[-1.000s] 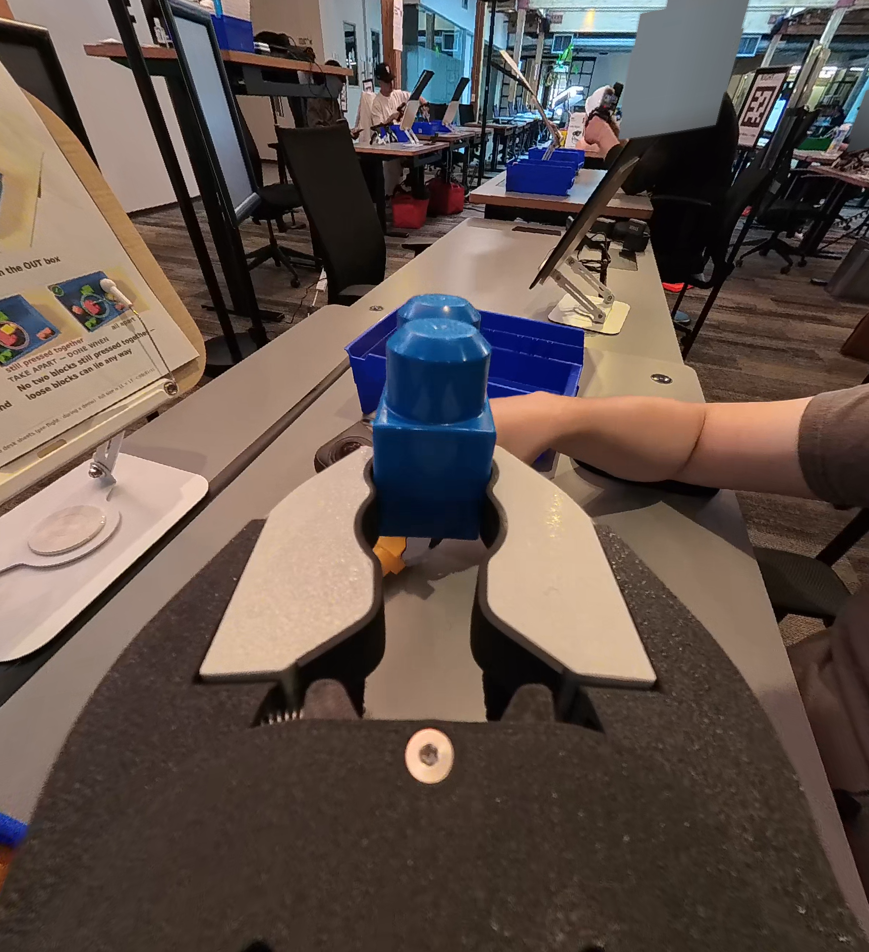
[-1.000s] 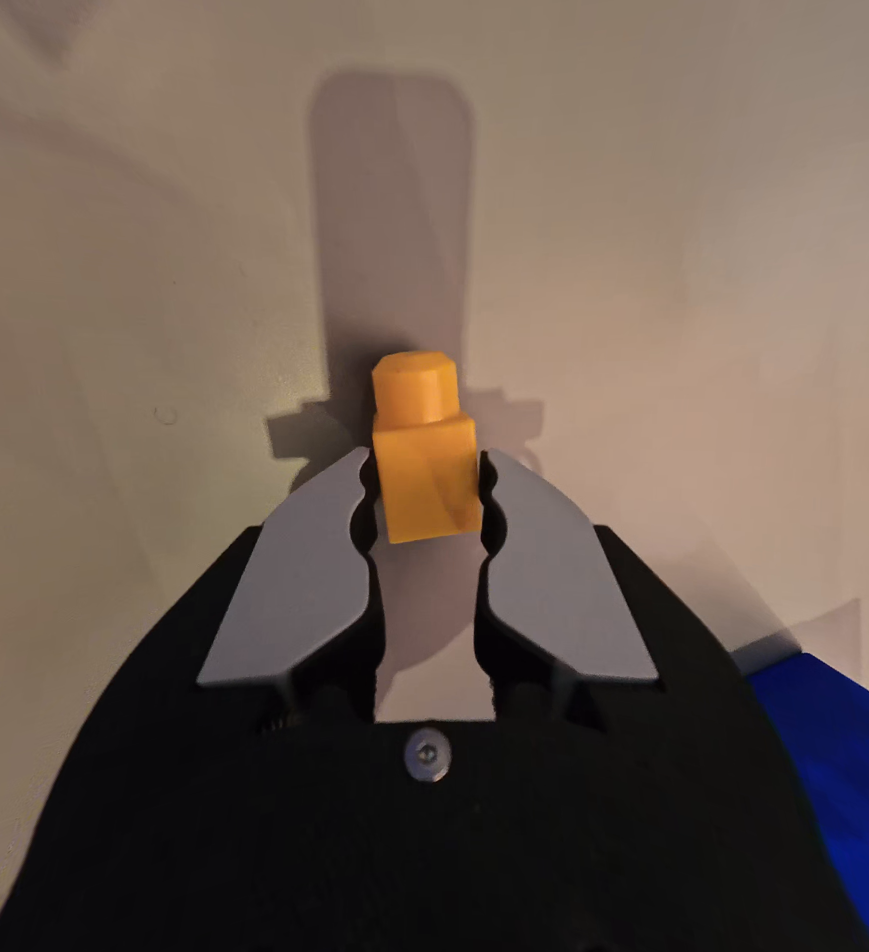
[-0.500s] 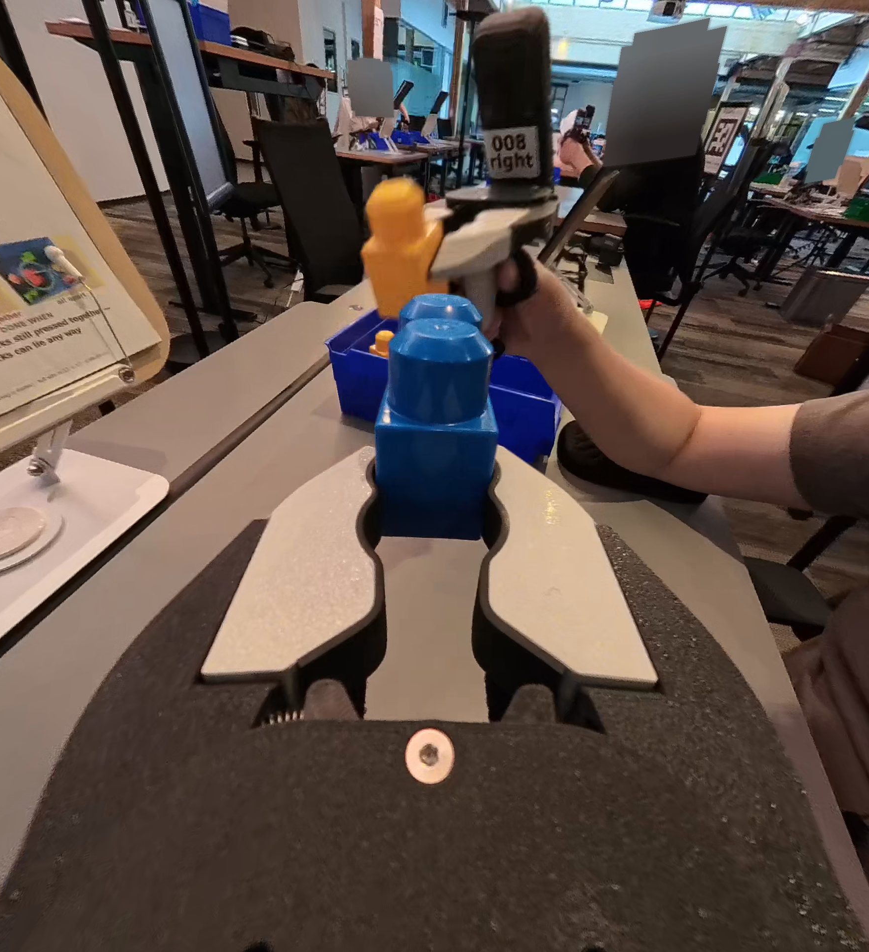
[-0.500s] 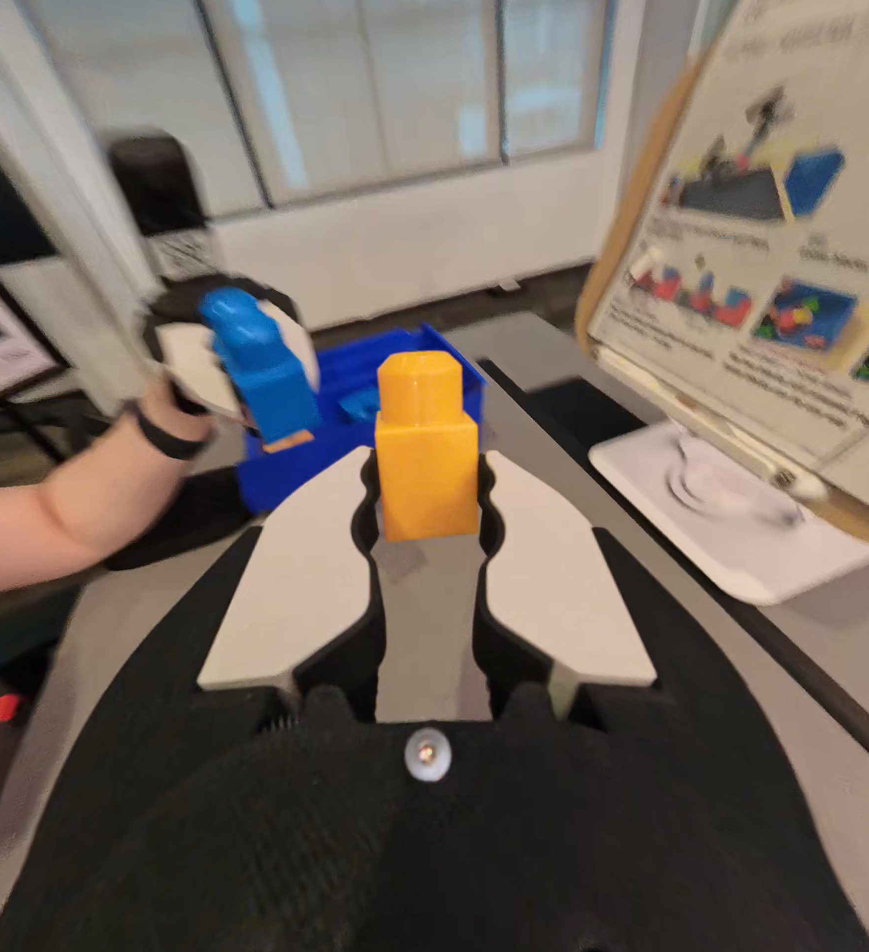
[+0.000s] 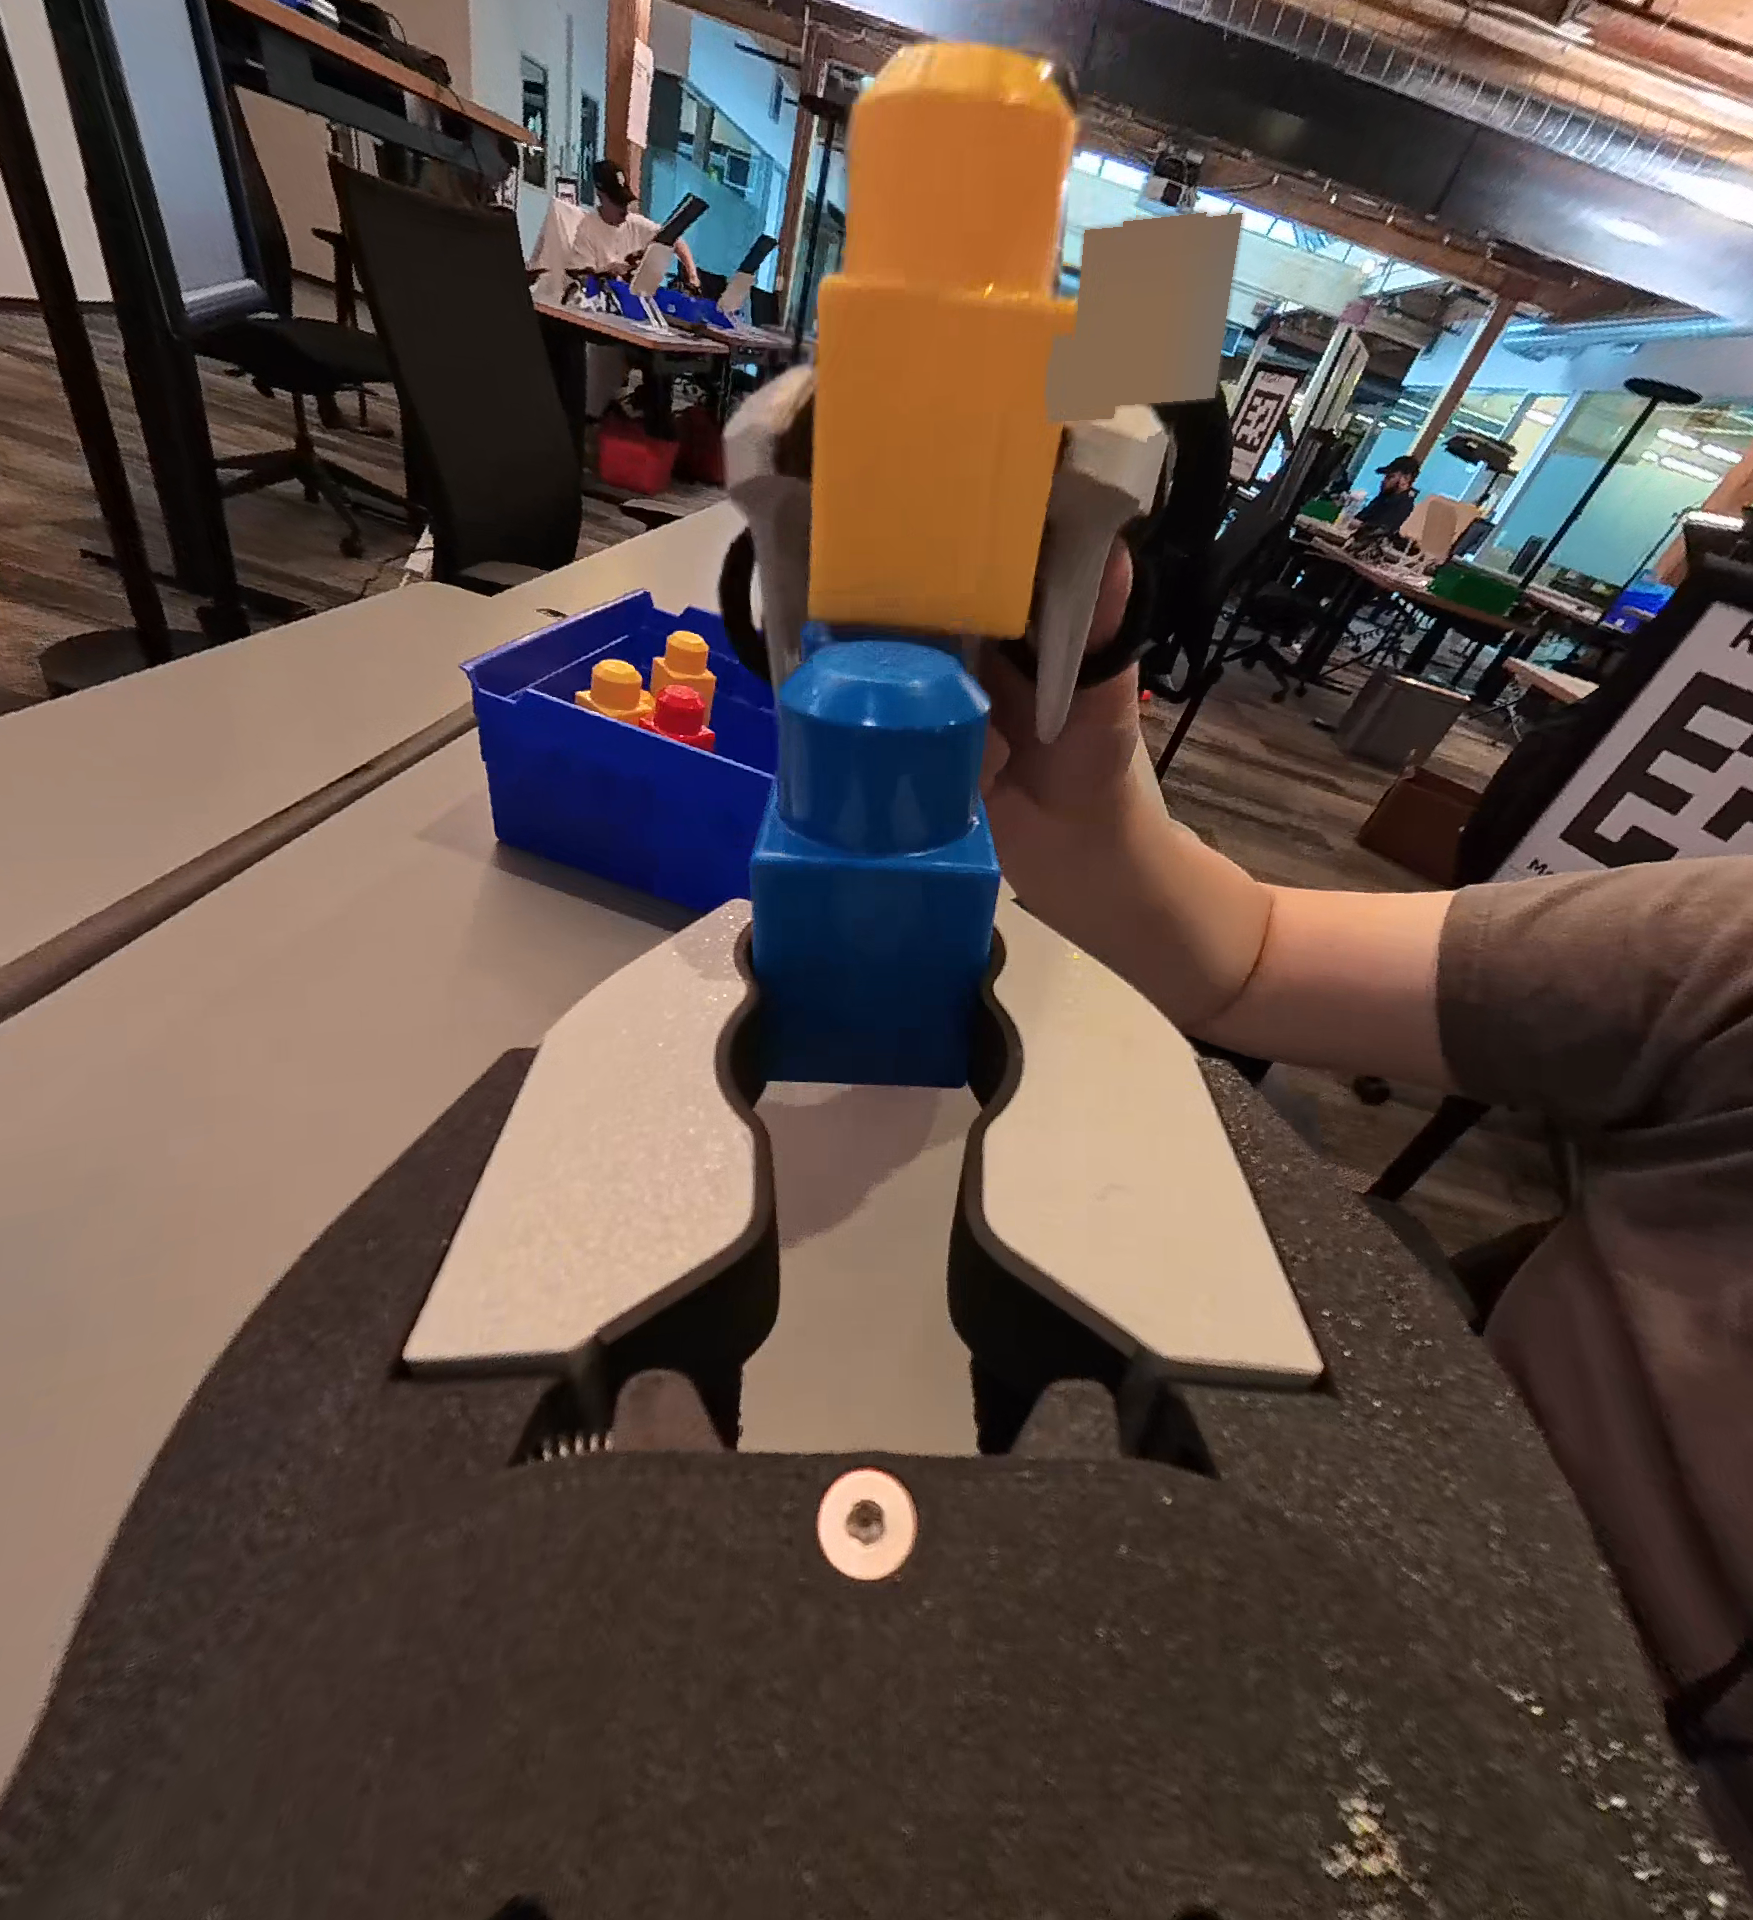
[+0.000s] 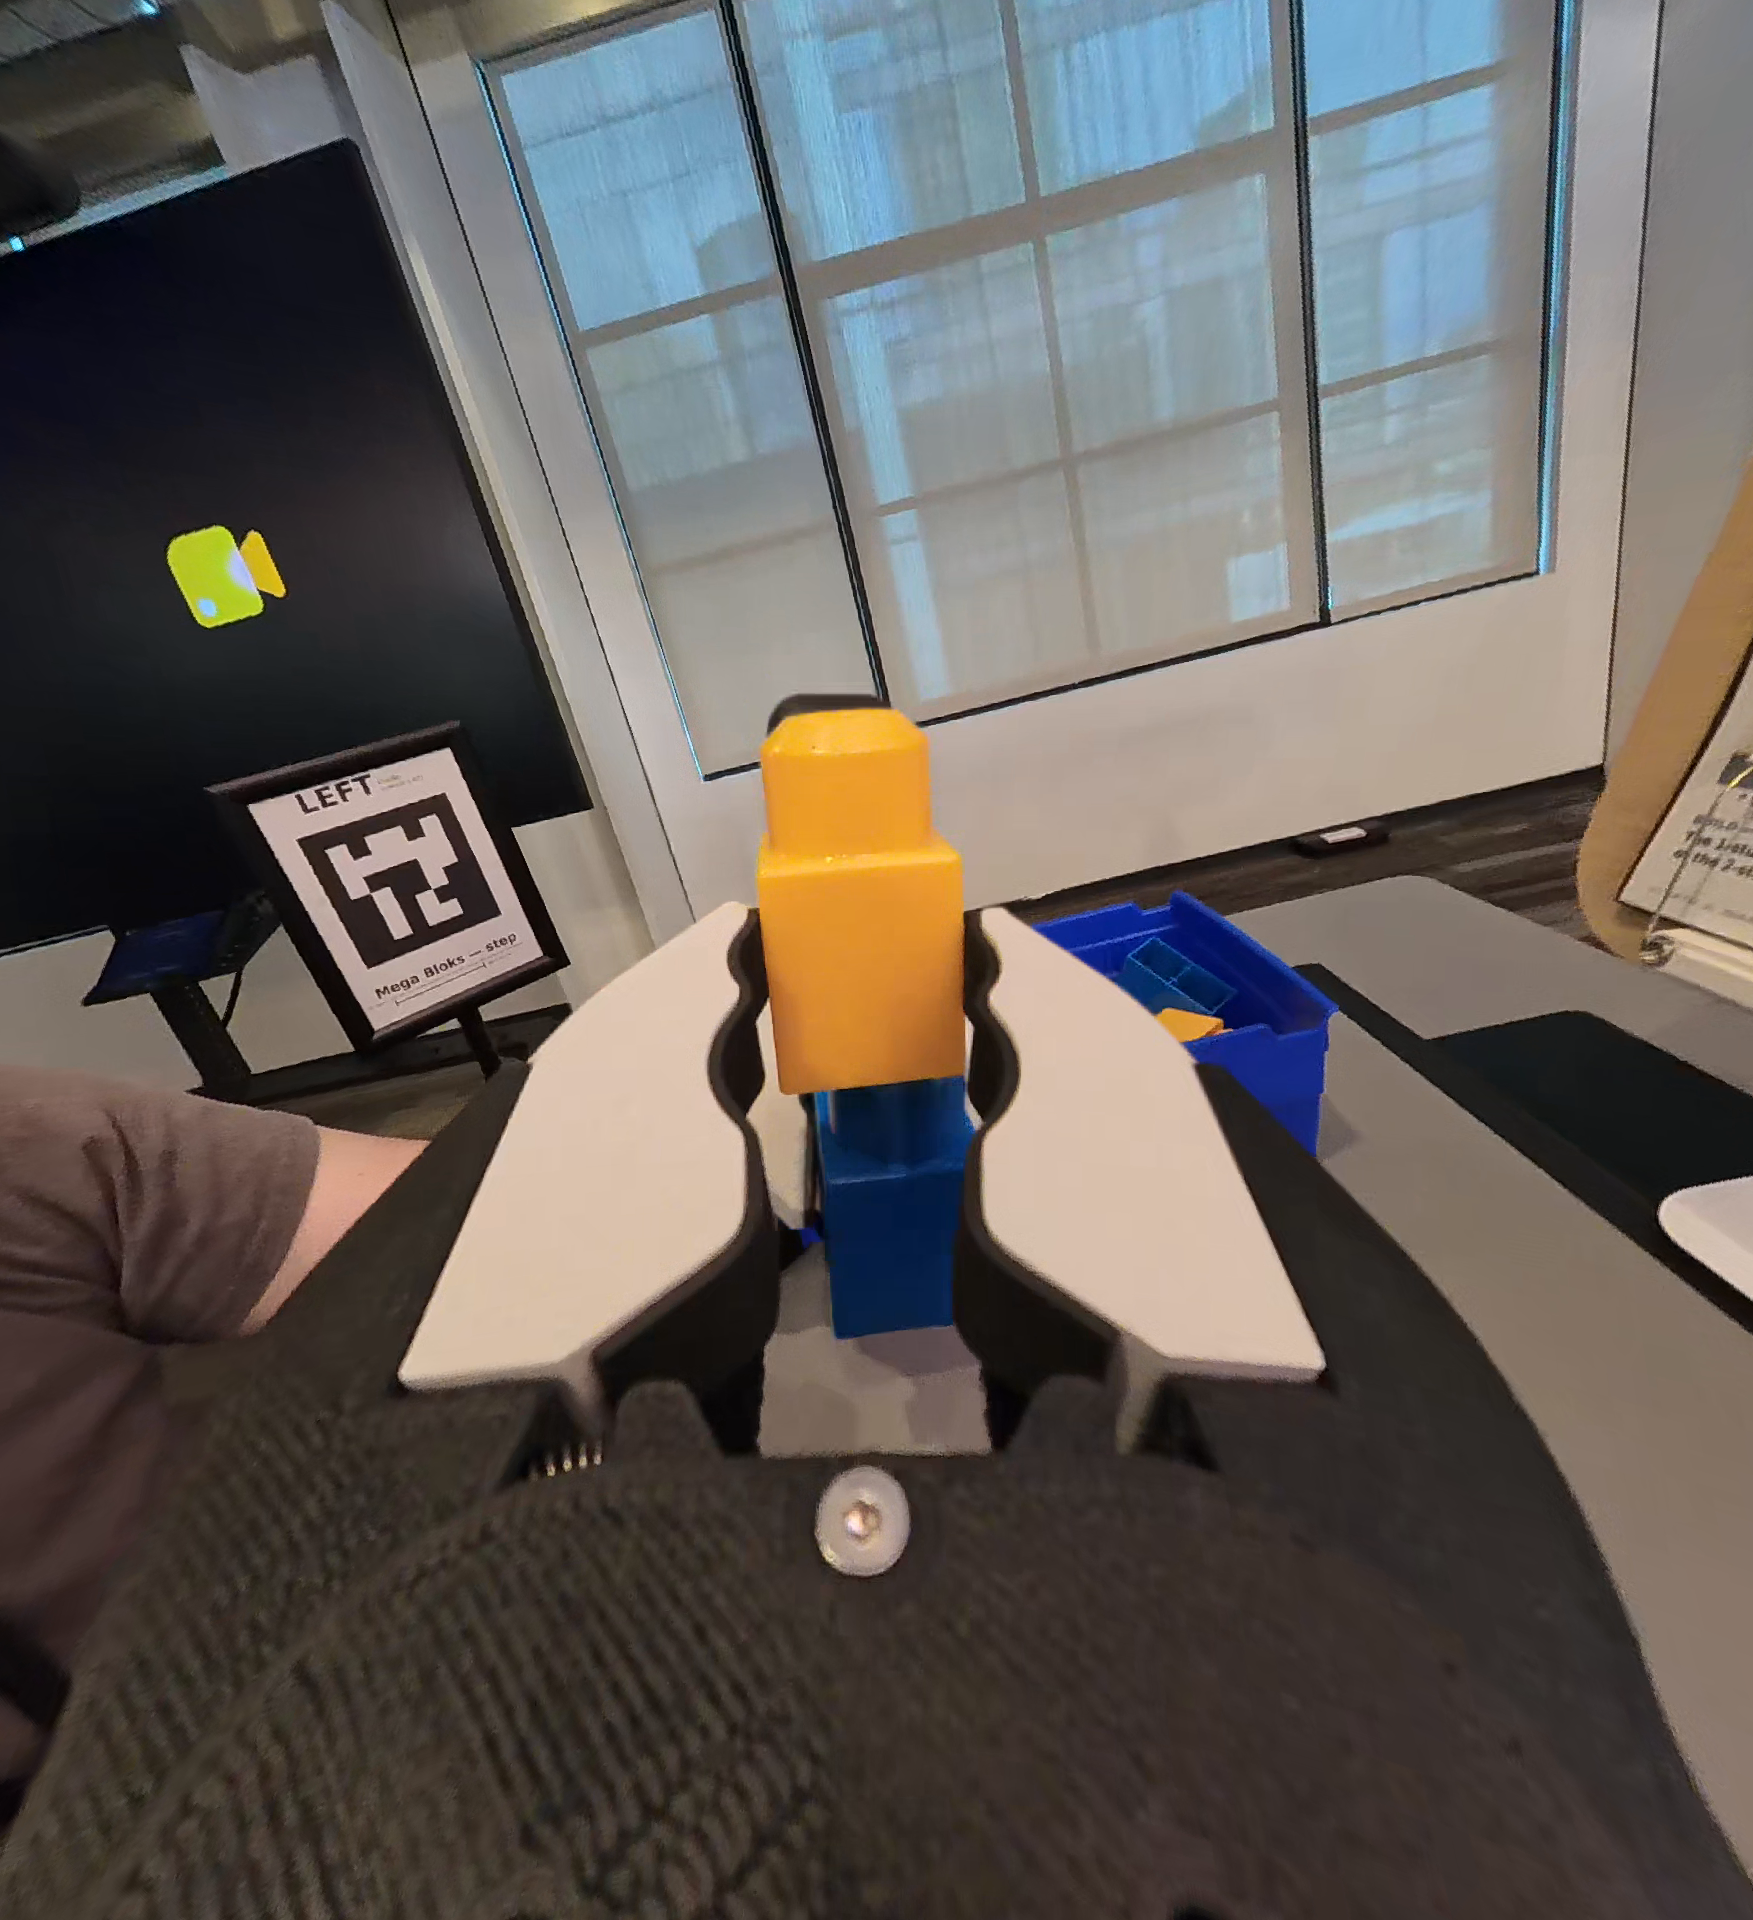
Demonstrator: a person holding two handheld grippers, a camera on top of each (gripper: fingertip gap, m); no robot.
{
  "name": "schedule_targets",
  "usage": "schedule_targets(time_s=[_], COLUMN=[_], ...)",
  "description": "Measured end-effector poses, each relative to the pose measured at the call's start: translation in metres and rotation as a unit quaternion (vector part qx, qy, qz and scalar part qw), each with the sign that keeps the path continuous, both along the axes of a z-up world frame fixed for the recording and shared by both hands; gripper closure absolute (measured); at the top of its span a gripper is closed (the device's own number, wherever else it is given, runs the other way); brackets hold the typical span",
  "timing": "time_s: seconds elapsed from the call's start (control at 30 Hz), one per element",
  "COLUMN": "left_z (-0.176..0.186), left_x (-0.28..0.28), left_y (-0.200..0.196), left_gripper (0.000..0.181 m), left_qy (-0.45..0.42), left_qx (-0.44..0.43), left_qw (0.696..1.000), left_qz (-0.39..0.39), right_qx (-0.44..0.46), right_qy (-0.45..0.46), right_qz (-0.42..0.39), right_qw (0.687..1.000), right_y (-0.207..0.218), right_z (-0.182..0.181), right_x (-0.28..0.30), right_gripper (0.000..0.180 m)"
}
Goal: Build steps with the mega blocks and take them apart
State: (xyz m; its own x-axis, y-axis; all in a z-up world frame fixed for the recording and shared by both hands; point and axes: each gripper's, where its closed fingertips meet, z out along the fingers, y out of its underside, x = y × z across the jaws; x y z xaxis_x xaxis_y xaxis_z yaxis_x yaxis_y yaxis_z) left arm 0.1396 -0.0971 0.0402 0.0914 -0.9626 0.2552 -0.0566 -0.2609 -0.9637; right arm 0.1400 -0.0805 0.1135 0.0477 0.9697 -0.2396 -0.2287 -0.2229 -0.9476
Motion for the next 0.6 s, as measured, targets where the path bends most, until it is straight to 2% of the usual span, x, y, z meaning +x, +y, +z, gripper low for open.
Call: schedule_targets(time_s=[0.3, 0.47, 0.6], left_z=[0.009, 0.009, 0.006], left_x=[-0.002, 0.002, 0.001], left_y=[-0.001, -0.003, 0.0], left_gripper=[0.145, 0.145, 0.146], left_qy=[-0.04, -0.045, -0.045], left_qx=[-0.036, -0.032, -0.043], left_qw=[0.999, 0.998, 0.998], left_qz=[-0.009, -0.004, -0.003], right_qx=[-0.01, -0.04, -0.057], right_qy=[-0.021, 0.032, 0.025], right_qz=[-0.015, -0.005, -0.003], right_qw=[1.0, 0.999, 0.998], right_y=[0.002, 0.002, 0.005], right_z=[-0.011, -0.009, -0.015], right_x=[-0.006, -0.005, -0.006], right_gripper=[0.143, 0.143, 0.142])
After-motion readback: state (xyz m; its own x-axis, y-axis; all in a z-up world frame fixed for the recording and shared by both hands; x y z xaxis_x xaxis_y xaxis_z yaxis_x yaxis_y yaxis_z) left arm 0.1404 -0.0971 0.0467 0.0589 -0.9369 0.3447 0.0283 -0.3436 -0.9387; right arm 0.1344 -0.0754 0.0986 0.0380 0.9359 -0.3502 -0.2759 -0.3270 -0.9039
